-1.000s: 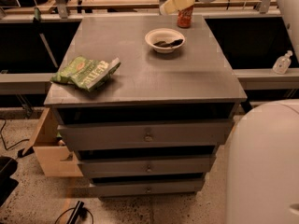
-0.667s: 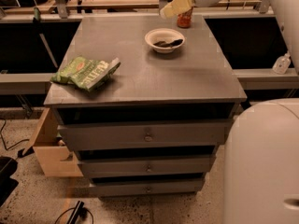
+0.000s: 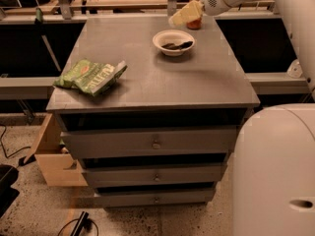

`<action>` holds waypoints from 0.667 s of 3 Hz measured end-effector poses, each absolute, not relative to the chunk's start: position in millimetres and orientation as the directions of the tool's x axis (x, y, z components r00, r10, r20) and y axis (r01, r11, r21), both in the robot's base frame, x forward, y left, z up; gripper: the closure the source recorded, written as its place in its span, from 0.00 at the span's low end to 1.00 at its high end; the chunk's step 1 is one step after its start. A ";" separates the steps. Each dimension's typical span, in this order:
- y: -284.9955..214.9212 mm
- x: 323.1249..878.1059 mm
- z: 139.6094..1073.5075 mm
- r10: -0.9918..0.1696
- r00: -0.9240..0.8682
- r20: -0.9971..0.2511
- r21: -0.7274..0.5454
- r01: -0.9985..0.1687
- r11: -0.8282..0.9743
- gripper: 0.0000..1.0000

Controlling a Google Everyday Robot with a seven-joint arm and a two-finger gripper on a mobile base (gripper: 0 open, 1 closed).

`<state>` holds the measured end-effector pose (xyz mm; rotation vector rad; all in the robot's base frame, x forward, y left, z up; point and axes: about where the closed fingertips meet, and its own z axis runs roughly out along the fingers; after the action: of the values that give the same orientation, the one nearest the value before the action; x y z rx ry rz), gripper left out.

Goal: Pick rxbar chocolate from paper bowl and place on counter

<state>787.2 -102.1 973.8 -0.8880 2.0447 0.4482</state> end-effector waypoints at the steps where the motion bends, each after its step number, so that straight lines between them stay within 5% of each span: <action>1: -111.2 793.6 957.3 -0.428 -0.418 -0.801 0.004 -0.719 0.695 0.28; 2: -119.3 797.3 944.4 -0.428 -0.440 -0.790 0.013 -0.709 0.705 0.28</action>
Offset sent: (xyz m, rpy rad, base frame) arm 0.0144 -0.0348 -0.0374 -0.0241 0.0553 -0.0556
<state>797.3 -119.3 944.4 -0.8642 2.0971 0.4395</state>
